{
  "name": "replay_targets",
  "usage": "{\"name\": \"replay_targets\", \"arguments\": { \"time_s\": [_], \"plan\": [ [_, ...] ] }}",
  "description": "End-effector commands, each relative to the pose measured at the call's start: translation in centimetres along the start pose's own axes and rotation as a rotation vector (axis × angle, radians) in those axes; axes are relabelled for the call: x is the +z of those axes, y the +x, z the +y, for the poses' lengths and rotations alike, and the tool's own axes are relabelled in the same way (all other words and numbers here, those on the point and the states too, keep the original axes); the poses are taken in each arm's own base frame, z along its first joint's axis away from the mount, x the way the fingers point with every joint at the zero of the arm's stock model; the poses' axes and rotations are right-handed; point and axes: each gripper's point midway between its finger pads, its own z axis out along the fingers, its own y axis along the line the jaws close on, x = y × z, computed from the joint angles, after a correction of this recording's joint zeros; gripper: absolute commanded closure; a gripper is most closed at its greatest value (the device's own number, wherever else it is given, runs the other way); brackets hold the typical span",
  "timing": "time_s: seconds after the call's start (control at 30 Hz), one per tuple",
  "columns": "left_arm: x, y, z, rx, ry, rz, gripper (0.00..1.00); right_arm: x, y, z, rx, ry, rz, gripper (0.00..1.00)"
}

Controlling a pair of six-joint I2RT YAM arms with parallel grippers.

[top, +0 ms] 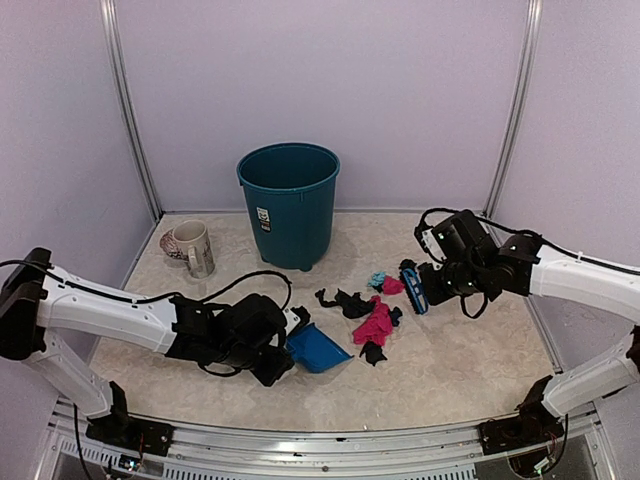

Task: Sweep away the paper scraps from the table
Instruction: Sweep the paper scraps into the dustpan.

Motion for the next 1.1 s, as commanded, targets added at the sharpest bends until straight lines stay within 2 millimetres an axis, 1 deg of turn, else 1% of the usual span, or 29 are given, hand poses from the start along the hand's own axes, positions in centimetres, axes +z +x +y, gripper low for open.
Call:
{"name": "replay_targets", "arguments": {
  "time_s": [0.0,0.1,0.23,0.37,0.5,0.67,0.87,0.97,1.07],
  "plan": [
    [0.5,-1.2,-2.0,0.061,0.074,-0.033,1.0,0.4,1.3,-0.7,-0.094,0.042,0.073,1.0],
    [1.2,-1.3,-2.6,0.072,0.09,-0.034,1.0,1.1,1.5,0.5,-0.122,-0.015,0.084,1.0],
    [2.1,-1.2,-3.0,0.081,0.094,-0.026,1.0,2.0,1.5,2.8,-0.145,-0.113,0.086,1.0],
    [2.6,-1.2,-3.4,0.082,0.101,-0.029,1.0,3.1,2.0,4.7,-0.184,-0.161,0.103,1.0],
    [3.0,-1.3,-3.7,0.079,0.103,-0.031,1.0,3.2,2.3,7.0,-0.256,-0.207,0.117,1.0],
    [3.5,-1.4,-3.8,0.067,0.103,-0.034,1.0,2.3,2.5,9.6,-0.302,-0.275,0.126,1.0],
    [4.2,-1.2,-3.6,0.061,0.088,-0.029,1.0,-0.3,2.5,12.4,-0.333,-0.388,0.123,1.0],
    [4.3,-1.1,-3.4,0.054,0.077,-0.03,1.0,-1.8,2.1,13.0,-0.333,-0.429,0.101,1.0],
    [4.4,-1.0,-3.1,0.047,0.062,-0.031,1.0,-2.7,1.3,12.4,-0.318,-0.404,0.073,1.0]
  ]
}}
